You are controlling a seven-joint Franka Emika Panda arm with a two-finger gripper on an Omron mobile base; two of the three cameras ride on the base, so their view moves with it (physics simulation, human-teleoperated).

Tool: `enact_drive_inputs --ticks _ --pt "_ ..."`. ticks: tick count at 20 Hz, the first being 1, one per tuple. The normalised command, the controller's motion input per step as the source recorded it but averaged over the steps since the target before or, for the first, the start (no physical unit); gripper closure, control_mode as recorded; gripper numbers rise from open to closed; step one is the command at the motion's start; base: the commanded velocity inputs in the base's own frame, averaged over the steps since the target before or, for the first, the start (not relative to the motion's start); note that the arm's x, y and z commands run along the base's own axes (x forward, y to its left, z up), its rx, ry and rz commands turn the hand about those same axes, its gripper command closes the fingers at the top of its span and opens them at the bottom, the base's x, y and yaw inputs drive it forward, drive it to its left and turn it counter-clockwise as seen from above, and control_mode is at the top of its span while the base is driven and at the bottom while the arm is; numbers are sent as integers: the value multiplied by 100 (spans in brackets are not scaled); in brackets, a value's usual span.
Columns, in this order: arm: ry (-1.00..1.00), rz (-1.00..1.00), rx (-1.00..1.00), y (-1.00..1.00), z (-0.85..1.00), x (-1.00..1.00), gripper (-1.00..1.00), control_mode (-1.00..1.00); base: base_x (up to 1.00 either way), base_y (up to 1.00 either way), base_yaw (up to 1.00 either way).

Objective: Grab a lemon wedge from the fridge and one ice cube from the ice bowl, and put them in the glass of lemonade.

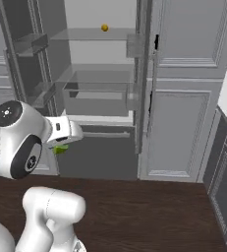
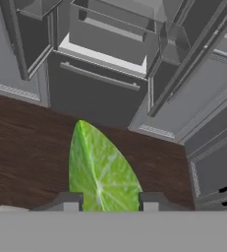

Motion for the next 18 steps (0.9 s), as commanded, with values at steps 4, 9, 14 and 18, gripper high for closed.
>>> enact_drive_inputs --ticks 4,9,14,18 --pt "0 0 0 0 0 0 100 100 -1 -99 -8" --pt "0 0 0 0 0 0 100 100 0 -100 -7" --pt "0 0 0 0 0 0 100 100 20 -81 -12" --pt "0 0 0 0 0 0 100 100 57 -12 -23"
